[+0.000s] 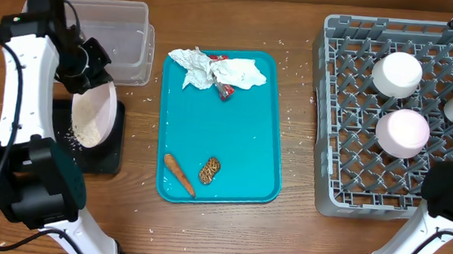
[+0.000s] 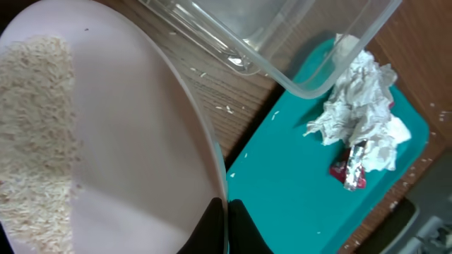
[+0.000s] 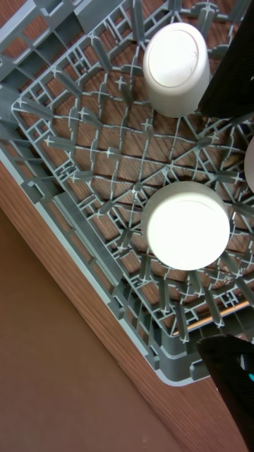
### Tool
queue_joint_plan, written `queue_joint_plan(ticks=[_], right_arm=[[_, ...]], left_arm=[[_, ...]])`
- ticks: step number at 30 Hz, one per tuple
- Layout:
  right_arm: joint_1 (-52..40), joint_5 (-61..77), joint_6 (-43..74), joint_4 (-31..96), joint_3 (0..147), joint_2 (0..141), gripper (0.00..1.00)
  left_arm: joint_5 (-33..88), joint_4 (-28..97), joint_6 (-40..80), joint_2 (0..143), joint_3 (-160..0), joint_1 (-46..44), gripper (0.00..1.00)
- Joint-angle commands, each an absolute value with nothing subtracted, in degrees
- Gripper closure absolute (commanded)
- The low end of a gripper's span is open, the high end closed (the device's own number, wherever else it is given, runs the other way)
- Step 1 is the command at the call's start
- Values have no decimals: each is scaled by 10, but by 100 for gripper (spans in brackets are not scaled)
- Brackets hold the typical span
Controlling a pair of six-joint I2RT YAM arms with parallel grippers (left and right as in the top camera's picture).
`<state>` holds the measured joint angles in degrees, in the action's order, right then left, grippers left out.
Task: Sort waste into correct bins and load items into the dishwasher
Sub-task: 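Tilt the plate with the left gripper to pour rice onto black tray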
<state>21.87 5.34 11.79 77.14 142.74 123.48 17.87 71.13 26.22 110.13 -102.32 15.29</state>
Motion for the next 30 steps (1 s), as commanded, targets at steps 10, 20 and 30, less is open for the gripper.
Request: queue_joint_plan(ticks=[10, 20, 30], right_arm=[[219, 52, 118, 768, 1437, 1223, 0], [219, 52, 118, 768, 1437, 1223, 0], [219, 52, 118, 768, 1437, 1223, 0]], left_arm=[[333, 718, 184, 1085, -1021, 204, 96], [413, 742, 160, 1085, -1021, 257, 96], [484, 763, 118, 1085, -1021, 298, 96]])
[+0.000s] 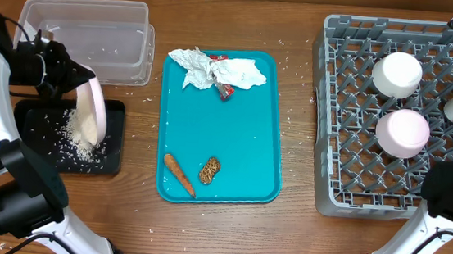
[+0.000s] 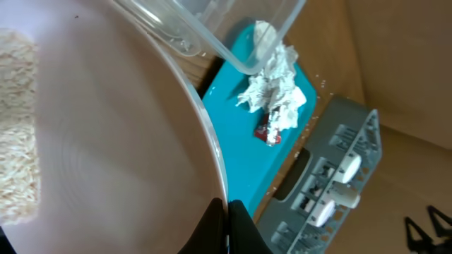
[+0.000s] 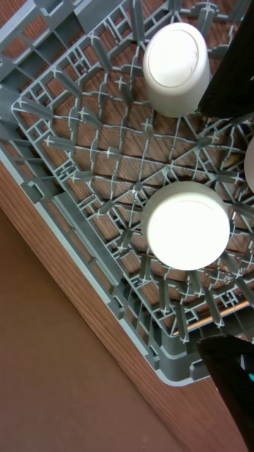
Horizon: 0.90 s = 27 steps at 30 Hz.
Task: Sort waste into correct bins and load items into the dishwasher
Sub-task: 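Tilt the plate with the left gripper to pour rice onto black tray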
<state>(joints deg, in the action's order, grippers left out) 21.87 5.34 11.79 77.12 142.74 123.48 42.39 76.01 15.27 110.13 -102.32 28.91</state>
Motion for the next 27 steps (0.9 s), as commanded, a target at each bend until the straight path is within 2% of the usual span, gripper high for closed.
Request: queue_joint_plan(ticks=[1, 11, 24, 27], right_arm=[[219, 52, 118, 768, 1437, 1223, 0], [219, 52, 118, 768, 1437, 1223, 0], [219, 52, 118, 768, 1437, 1223, 0], [219, 52, 118, 768, 1437, 1223, 0]], left_arm=[[488, 763, 117, 1085, -1021, 300, 96], [511, 786, 113, 1085, -1021, 317, 96], [608, 861, 1, 1085, -1021, 403, 96], [617, 851, 9, 1086, -1021, 430, 96]])
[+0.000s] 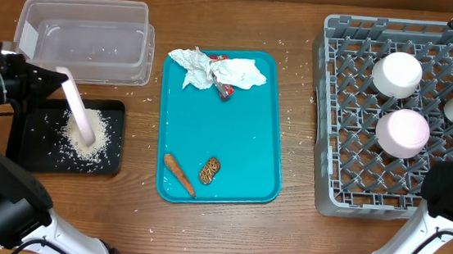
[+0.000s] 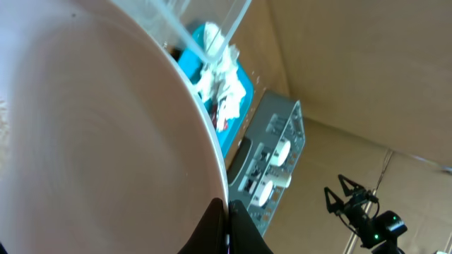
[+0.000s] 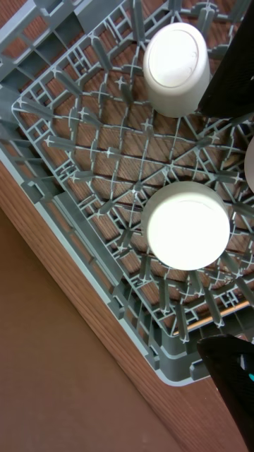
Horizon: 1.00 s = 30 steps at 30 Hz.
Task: Sort waste into correct bins and load items into the dishwasher
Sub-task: 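Tilt the plate with the left gripper to pour rice onto black tray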
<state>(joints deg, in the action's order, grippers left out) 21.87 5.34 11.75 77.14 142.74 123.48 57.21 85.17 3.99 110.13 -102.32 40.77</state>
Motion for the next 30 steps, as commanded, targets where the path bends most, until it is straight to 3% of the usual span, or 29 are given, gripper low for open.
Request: queue_joint_plan(ticks=[1, 10, 30], right_arm=[[219, 52, 118, 768, 1437, 1223, 0], [219, 52, 118, 768, 1437, 1223, 0], [219, 52, 118, 768, 1437, 1223, 0]], left_arm=[[633, 862, 4, 1086, -1021, 440, 96], [674, 914, -106, 1086, -1021, 476, 96], [641, 969, -127, 1083, -1020, 462, 96]])
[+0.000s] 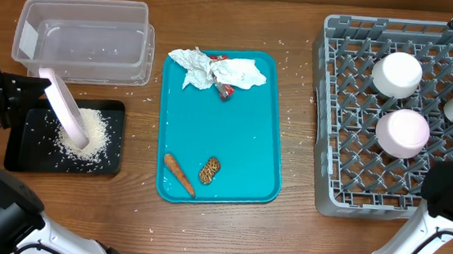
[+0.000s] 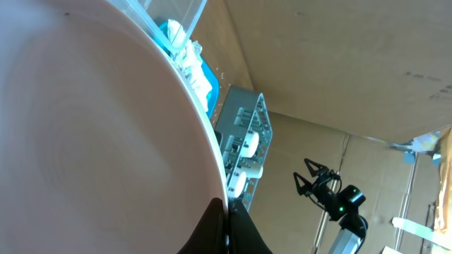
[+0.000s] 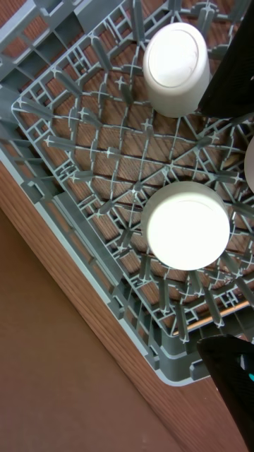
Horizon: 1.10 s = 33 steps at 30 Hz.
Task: Sort waste into correct bins and load items into the dishwasher
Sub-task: 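Tilt the plate with the left gripper to pour rice onto black tray, then carry the empty plate back and set it on the teal tray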
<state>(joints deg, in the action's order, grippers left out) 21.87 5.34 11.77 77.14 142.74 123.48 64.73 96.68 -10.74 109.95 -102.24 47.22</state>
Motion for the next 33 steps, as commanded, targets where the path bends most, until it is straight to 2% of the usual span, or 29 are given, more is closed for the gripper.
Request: queue_joint_plan(ticks=[1, 7, 14, 17, 21, 26, 33], right_arm=[[219, 52, 118, 768, 1437, 1223, 0], [219, 52, 118, 768, 1437, 1223, 0], [219, 52, 118, 768, 1437, 1223, 0], [219, 52, 118, 768, 1437, 1223, 0], [219, 52, 118, 768, 1437, 1223, 0], [219, 52, 118, 768, 1437, 1223, 0], [219, 52, 118, 768, 1437, 1223, 0]], left_arm=[[640, 969, -127, 1081, -1020, 456, 96], [639, 969, -124, 1029, -1020, 366, 96], [595, 922, -57, 973, -1020, 178, 96], [484, 854, 42, 975, -1020, 80, 96], [231, 771, 208, 987, -1020, -64, 96], [25, 693, 289, 1027, -1020, -213, 96], [-11, 657, 335, 1127, -1020, -326, 96]])
